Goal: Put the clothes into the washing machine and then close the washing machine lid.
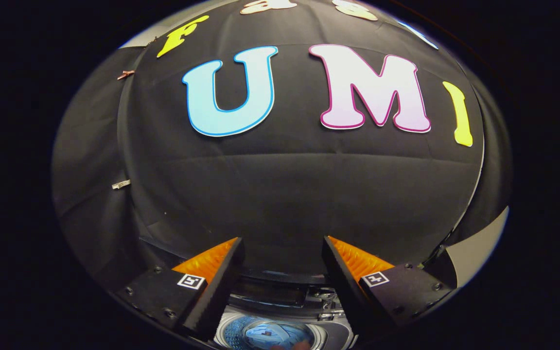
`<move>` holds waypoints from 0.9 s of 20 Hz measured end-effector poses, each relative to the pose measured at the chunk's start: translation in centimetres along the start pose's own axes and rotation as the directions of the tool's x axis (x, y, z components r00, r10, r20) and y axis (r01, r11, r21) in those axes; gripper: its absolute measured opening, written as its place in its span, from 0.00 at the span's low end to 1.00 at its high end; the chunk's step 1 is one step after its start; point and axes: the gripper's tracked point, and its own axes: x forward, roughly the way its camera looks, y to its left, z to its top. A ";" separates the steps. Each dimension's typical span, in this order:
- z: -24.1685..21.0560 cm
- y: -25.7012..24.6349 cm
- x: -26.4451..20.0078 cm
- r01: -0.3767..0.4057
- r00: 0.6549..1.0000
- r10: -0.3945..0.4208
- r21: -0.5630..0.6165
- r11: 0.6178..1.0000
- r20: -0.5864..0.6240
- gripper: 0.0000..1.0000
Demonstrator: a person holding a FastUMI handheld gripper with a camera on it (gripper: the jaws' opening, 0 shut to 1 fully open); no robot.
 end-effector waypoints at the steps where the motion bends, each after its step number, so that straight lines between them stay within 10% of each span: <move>1: -0.2 0.2 -0.6 0.001 1.000 -0.001 -0.007 1.000 0.017 1.00; 8: -0.5 0.7 -4.1 -0.011 0.962 0.029 -0.068 0.998 0.271 1.00; 18: -2.8 1.3 -6.5 -0.015 0.989 0.022 -0.052 0.999 0.144 1.00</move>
